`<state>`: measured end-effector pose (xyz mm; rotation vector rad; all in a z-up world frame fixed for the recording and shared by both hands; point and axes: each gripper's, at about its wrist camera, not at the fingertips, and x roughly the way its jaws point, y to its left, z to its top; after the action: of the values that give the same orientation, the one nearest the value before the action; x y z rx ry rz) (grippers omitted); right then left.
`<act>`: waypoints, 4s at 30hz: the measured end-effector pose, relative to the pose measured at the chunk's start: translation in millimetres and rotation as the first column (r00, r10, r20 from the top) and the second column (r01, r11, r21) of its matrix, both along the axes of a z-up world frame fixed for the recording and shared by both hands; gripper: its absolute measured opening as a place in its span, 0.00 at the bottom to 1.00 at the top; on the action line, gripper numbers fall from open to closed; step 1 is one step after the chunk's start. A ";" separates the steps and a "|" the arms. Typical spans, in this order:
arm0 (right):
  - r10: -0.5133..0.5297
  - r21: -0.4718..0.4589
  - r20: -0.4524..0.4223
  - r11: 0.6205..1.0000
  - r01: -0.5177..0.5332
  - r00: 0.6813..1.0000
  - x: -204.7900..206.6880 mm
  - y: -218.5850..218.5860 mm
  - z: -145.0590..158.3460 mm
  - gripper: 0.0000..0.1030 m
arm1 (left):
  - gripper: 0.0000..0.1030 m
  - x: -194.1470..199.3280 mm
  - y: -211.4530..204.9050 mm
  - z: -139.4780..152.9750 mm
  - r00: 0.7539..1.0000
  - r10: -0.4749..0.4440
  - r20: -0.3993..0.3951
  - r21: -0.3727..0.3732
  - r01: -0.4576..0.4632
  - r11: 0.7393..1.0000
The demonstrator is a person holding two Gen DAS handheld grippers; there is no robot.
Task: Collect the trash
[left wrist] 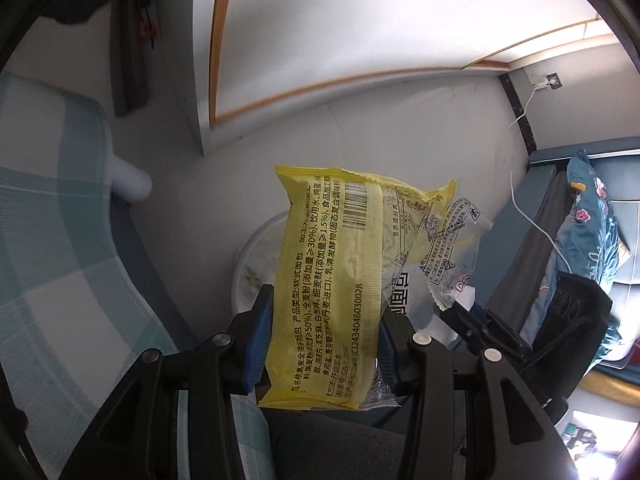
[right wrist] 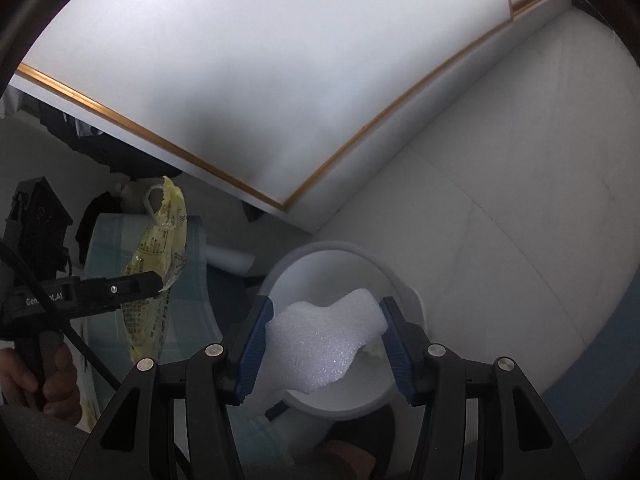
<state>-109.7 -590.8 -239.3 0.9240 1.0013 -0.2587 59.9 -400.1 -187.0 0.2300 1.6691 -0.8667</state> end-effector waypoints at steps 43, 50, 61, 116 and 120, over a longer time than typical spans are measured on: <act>-0.018 0.122 -0.055 0.992 0.024 0.998 -10.2 3.3 -34.4 0.65 | 0.71 -9.1 -14.4 -44.5 0.979 0.014 -0.205 0.136 0.014 0.991; -0.043 0.055 0.003 0.998 0.043 0.999 -14.5 -5.1 4.9 0.65 | 0.71 -10.9 -8.8 24.3 0.996 -0.041 0.079 0.006 0.041 0.999; -0.043 -0.128 0.187 0.989 0.067 0.982 -22.3 -1.4 121.7 0.68 | 0.71 -8.1 49.4 141.8 0.882 0.164 0.443 -0.207 -0.078 0.975; 0.653 -0.545 0.272 0.710 -0.446 0.707 100.3 378.4 240.1 0.86 | 0.88 -1.2 446.6 186.5 0.348 0.712 0.609 -0.445 -0.594 0.671; 0.676 -0.547 0.221 0.683 -0.484 0.703 113.3 387.1 224.1 0.86 | 0.88 7.5 457.1 175.0 0.374 0.741 0.558 -0.442 -0.622 0.647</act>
<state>3.6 -203.7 -15.3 0.1605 0.7471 0.2566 67.4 57.1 -12.0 -0.2466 0.7855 -0.1745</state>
